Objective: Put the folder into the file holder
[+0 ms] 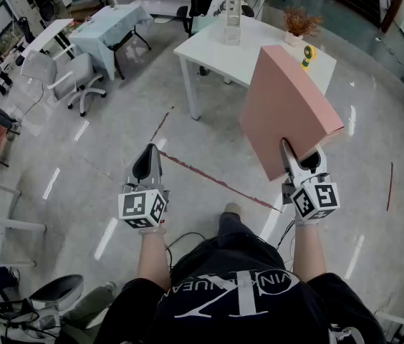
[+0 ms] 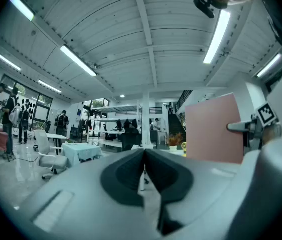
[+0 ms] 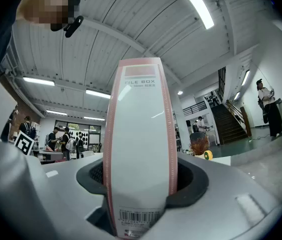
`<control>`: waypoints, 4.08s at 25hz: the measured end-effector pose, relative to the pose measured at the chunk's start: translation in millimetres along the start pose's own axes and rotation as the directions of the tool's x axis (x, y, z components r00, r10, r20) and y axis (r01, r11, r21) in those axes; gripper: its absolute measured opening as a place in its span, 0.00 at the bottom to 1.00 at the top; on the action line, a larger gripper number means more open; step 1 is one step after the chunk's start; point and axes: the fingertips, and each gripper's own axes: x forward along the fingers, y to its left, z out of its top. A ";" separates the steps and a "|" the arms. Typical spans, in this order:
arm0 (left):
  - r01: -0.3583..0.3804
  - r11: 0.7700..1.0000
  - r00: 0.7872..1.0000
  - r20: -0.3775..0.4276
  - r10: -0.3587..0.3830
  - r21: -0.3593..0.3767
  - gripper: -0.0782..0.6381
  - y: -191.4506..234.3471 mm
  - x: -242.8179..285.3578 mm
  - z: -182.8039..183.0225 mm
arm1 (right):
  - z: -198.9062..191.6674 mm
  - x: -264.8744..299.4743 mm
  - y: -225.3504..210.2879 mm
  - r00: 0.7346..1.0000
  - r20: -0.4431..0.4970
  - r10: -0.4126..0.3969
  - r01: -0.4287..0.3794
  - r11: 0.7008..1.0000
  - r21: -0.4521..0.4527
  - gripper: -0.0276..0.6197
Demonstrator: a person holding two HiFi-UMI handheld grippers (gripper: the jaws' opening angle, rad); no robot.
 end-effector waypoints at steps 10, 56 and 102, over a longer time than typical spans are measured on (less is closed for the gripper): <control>-0.017 1.000 1.000 0.003 0.017 -0.014 0.11 7.2 -4.4 2.5 | -2.1 3.6 1.7 1.000 -0.007 -0.010 0.010 1.000 -0.003 0.50; 0.017 0.999 0.998 -0.056 -0.019 -0.047 0.11 180.7 255.0 -2.5 | -31.7 301.0 -7.8 0.998 0.027 -0.055 0.052 0.993 0.104 0.48; 0.324 0.942 0.945 -0.022 -0.327 -0.087 0.11 164.3 606.9 10.8 | 8.0 513.7 -110.7 0.974 0.098 -0.206 0.200 0.978 0.064 0.48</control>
